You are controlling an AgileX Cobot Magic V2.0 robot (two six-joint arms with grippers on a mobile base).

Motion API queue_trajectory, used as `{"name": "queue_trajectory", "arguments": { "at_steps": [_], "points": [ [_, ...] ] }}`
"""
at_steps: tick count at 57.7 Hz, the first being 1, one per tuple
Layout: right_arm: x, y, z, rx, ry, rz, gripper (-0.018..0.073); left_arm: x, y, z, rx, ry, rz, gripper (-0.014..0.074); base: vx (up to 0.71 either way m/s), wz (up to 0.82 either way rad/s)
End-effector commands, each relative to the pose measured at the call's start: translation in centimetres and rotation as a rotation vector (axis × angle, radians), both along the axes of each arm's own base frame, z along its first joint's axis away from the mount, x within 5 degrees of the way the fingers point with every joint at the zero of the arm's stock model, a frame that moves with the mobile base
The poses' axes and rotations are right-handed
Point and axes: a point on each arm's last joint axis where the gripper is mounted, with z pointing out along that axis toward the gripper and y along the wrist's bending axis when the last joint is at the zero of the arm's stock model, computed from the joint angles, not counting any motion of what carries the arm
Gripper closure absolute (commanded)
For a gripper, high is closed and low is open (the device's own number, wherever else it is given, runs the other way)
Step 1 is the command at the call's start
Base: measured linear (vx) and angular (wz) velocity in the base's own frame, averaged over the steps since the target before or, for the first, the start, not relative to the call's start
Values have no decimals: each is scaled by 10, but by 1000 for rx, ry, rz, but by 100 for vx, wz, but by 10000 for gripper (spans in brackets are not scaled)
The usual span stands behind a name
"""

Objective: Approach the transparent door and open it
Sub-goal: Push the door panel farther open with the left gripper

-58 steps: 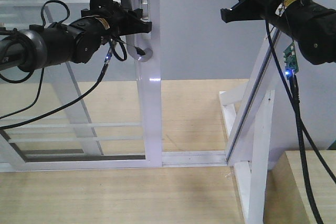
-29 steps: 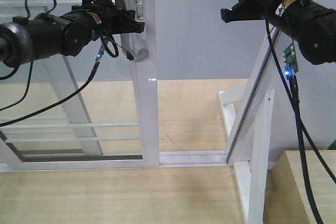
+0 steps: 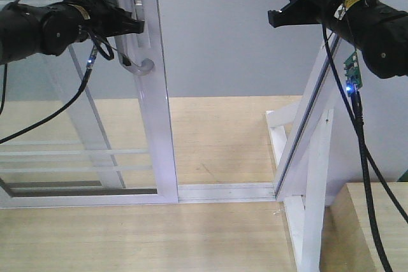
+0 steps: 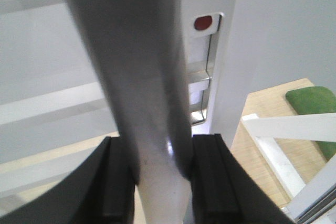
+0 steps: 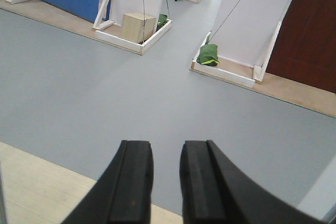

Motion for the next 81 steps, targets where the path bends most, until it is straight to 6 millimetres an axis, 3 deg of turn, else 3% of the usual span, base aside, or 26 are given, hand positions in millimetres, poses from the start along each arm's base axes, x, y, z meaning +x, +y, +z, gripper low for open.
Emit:
{"name": "queue_trajectory", "arguments": {
  "at_steps": [1, 26, 54, 66, 81],
  "points": [
    [-6, -3, 35, 38, -157, 4, 314, -11, 13, 80, -81, -310, 17, 393, 0, 0],
    [-6, -3, 35, 41, -156, 3, 314, -22, 55, 106, -31, -331, 99, 393, 0, 0],
    [-6, -3, 34, 36, -139, 1, 314, -48, 80, 130, 63, -279, 148, 393, 0, 0],
    [-14, -6, 37, 14, -67, -11, 314, -75, 83, 120, 117, -246, 137, 393, 0, 0],
    [-41, -14, 64, 1, -33, -29, 317, -127, 86, 107, 108, -256, 126, 393, 0, 0]
  ]
}}
